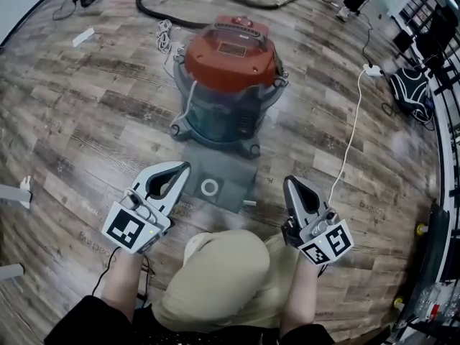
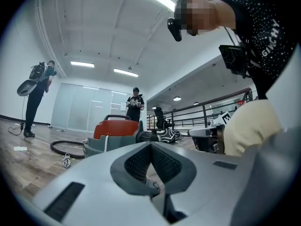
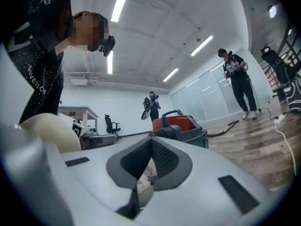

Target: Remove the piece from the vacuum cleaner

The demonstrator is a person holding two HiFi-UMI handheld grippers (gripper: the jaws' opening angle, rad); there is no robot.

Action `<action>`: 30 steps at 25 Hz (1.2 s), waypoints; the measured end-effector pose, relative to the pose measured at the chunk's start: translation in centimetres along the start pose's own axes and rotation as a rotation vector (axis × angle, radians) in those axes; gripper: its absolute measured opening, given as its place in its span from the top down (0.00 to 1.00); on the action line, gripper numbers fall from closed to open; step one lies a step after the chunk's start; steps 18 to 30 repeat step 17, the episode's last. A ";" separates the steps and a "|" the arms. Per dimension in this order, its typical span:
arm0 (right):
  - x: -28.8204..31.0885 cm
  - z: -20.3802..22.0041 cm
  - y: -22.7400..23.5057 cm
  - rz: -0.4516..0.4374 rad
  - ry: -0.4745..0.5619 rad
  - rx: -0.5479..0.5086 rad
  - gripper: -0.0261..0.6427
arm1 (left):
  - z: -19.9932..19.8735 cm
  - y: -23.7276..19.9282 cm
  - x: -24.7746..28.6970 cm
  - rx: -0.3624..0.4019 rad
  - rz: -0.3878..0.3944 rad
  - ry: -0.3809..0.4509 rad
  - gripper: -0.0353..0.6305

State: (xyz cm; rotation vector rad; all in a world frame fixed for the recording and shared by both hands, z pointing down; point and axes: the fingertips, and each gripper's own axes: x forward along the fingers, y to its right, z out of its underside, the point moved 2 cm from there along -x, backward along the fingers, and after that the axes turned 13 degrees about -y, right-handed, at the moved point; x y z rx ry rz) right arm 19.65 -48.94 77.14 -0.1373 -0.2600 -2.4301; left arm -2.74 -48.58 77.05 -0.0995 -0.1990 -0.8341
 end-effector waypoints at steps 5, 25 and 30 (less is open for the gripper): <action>0.6 -0.1 0.0 -0.007 -0.019 -0.027 0.94 | -0.2 0.8 0.5 0.017 0.022 -0.016 0.94; 2.0 -0.6 -1.5 -0.057 -0.027 -0.038 0.94 | -0.5 0.2 -1.7 -0.014 0.027 -0.007 0.94; 2.0 -0.6 -1.5 -0.057 -0.027 -0.038 0.94 | -0.5 0.2 -1.7 -0.014 0.027 -0.007 0.94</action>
